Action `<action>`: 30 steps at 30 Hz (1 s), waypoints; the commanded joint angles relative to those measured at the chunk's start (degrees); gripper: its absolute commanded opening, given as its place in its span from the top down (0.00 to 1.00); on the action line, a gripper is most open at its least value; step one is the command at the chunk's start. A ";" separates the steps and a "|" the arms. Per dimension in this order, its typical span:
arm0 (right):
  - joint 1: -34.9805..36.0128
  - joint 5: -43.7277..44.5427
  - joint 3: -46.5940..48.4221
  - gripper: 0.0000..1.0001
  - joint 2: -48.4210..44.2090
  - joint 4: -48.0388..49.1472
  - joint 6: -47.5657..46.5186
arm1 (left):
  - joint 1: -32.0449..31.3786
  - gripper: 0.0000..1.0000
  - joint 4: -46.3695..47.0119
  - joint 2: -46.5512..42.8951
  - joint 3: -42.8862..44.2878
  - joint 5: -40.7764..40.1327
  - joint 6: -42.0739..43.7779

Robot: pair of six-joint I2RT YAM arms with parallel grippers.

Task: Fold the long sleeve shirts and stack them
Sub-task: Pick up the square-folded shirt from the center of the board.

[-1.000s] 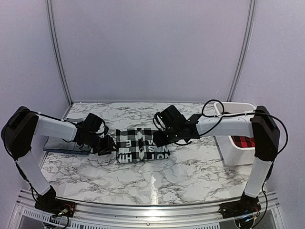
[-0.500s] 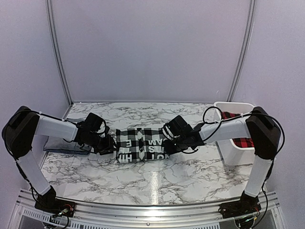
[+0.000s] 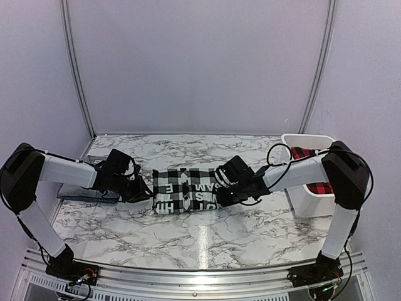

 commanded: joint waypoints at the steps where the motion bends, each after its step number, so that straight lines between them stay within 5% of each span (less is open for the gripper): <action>1: -0.29 -1.01 -0.16 0.72 0.14 0.80 0.25 | 0.86 0.73 4.82 -2.43 -2.11 1.92 -1.38; 7: -0.30 -1.13 -0.43 0.70 0.22 1.12 0.20 | 0.89 0.59 6.74 0.04 -1.10 3.21 -0.29; 19: -0.18 -0.90 -1.86 0.65 -0.53 1.59 0.64 | 1.15 0.52 3.94 8.63 3.20 2.66 4.42; 30: -0.17 -0.58 -2.75 0.62 -2.97 2.08 0.83 | -2.60 0.63 -9.98 13.92 10.09 -5.32 6.80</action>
